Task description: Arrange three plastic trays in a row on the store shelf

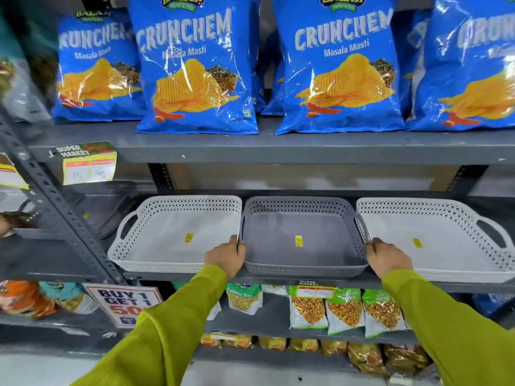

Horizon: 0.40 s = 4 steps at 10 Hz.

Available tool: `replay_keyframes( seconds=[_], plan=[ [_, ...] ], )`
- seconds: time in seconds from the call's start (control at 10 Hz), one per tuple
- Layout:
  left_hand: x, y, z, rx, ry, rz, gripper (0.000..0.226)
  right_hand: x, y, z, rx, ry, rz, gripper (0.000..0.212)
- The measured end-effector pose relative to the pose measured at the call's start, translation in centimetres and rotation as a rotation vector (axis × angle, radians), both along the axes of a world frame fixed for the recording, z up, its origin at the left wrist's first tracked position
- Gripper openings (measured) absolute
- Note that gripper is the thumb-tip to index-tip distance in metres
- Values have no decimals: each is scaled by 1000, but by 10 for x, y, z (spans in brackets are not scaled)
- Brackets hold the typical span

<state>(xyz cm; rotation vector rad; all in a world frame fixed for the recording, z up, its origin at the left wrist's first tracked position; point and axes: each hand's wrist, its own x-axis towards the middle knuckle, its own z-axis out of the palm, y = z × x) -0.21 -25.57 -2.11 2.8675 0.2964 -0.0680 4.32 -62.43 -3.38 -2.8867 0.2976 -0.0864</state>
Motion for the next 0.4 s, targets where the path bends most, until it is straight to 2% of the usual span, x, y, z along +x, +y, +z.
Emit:
replay_keyframes(
  seconds=[0.1, 0.2, 0.3, 0.4],
  plan=[
    [-1, 3, 1, 31, -13, -25, 50, -7, 0, 2, -9, -4, -5, 42],
    [-7, 6, 6, 52, -33, -48, 54, -17, -2, 4, 17, -40, 8, 59],
    [-16, 6, 13, 130, -124, -51, 71, -25, -8, 11, -26, -164, 40, 71],
    [-28, -4, 27, 214, -291, -160, 74, -36, -8, 32, -32, -283, 133, 93]
  ],
)
